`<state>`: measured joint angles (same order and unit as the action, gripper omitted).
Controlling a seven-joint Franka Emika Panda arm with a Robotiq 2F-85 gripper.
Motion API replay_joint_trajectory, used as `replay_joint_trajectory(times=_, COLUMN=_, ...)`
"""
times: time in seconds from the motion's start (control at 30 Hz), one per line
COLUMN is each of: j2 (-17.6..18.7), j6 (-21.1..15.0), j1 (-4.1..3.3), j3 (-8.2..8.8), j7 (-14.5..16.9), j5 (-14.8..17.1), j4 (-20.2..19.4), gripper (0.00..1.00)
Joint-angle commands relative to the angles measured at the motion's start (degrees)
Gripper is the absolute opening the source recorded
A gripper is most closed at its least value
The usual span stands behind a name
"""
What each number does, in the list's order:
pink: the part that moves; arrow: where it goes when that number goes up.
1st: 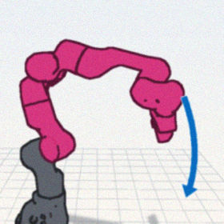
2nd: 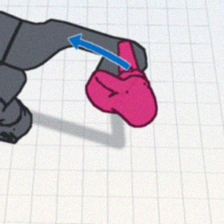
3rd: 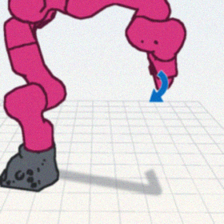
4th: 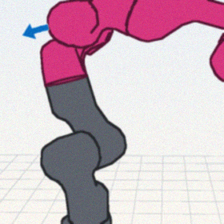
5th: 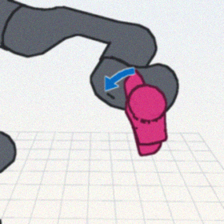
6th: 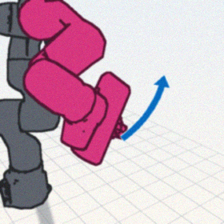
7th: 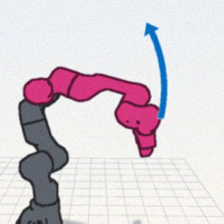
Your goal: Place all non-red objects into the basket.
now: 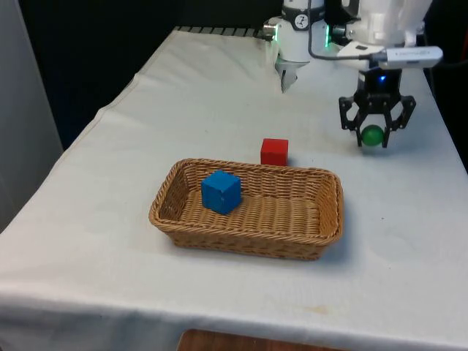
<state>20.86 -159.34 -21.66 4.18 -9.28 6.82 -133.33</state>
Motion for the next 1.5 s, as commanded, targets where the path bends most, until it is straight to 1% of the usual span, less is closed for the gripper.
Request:
replay_joint_trajectory(times=0.0, j2=-0.86, j6=0.63, j1=0.11, j3=0.11, j7=0.17, j5=-0.06, j4=-0.34, gripper=0.0)
replay_joint_trajectory(times=0.07, j2=-1.32, j6=0.97, j1=0.17, j3=0.17, j7=0.23, j5=-0.06, j4=-0.46, gripper=0.0)
replay_joint_trajectory(times=0.1, j2=-2.52, j6=1.78, j1=0.23, j3=0.34, j7=0.29, j5=-0.11, j4=-0.74, gripper=0.0)
replay_joint_trajectory(times=0.2, j2=-4.18, j6=2.92, j1=0.4, j3=0.57, j7=0.46, j5=-0.17, j4=-1.09, gripper=0.0)
replay_joint_trajectory(times=0.23, j2=-3.21, j6=2.23, j1=0.29, j3=0.4, j7=0.34, j5=0.0, j4=-0.69, gripper=0.0)
replay_joint_trajectory(times=0.27, j2=-4.7, j6=3.32, j1=0.46, j3=0.69, j7=0.52, j5=-0.17, j4=-1.15, gripper=0.0)
replay_joint_trajectory(times=0.3, j2=-5.73, j6=4.18, j1=0.46, j3=0.92, j7=0.63, j5=-0.23, j4=-1.26, gripper=0.0)
replay_joint_trajectory(times=0.4, j2=-7.1, j6=5.39, j1=0.52, j3=1.26, j7=0.86, j5=-0.29, j4=-1.32, gripper=0.0)
replay_joint_trajectory(times=0.5, j2=-8.54, j6=7.1, j1=0.69, j3=1.78, j7=1.38, j5=-0.29, j4=-0.63, gripper=0.0)
replay_joint_trajectory(times=0.53, j2=-8.54, j6=7.1, j1=0.69, j3=1.78, j7=1.38, j5=-0.29, j4=-0.63, gripper=0.0)
replay_joint_trajectory(times=0.57, j2=-8.31, j6=6.36, j1=0.57, j3=1.66, j7=1.32, j5=0.0, j4=-0.92, gripper=0.0)
replay_joint_trajectory(times=0.63, j2=-9.0, j6=8.31, j1=0.8, j3=2.12, j7=1.78, j5=-0.11, j4=0.52, gripper=0.0)
replay_joint_trajectory(times=0.8, j2=-8.54, j6=10.26, j1=0.97, j3=2.52, j7=2.52, j5=0.4, j4=3.67, gripper=0.0)
replay_joint_trajectory(times=0.87, j2=-8.08, j6=11.34, j1=1.2, j3=2.69, j7=2.92, j5=0.74, j4=5.56, gripper=0.0)
replay_joint_trajectory(times=0.9, j2=-8.25, j6=10.94, j1=0.92, j3=2.98, j7=2.29, j5=0.0, j4=5.16, gripper=0.0)
replay_joint_trajectory(times=0.93, j2=-7.79, j6=11.63, j1=1.26, j3=2.75, j7=3.04, j5=0.8, j4=6.19, gripper=0.0)
replay_joint_trajectory(times=1.03, j2=-6.93, j6=12.43, j1=1.49, j3=2.81, j7=3.38, j5=1.09, j4=8.08, gripper=0.0)
replay_joint_trajectory(times=1.17, j2=-4.81, j6=13.18, j1=2.18, j3=2.92, j7=4.3, j5=1.72, j4=11.4, gripper=0.0)
replay_joint_trajectory(times=1.2, j2=-4.93, j6=12.55, j1=1.72, j3=3.44, j7=3.5, j5=0.74, j4=11.06, gripper=0.0)
replay_joint_trajectory(times=1.23, j2=-4.35, j6=13.24, j1=2.29, j3=2.98, j7=4.58, j5=1.95, j4=12.09, gripper=0.0)
replay_joint_trajectory(times=1.43, j2=-1.15, j6=14.09, j1=2.98, j3=3.9, j7=6.7, j5=3.38, j4=16.62, gripper=0.0)
replay_joint_trajectory(times=1.47, j2=-1.49, j6=13.35, j1=2.35, j3=4.35, j7=5.67, j5=2.41, j4=15.87, gripper=0.0)
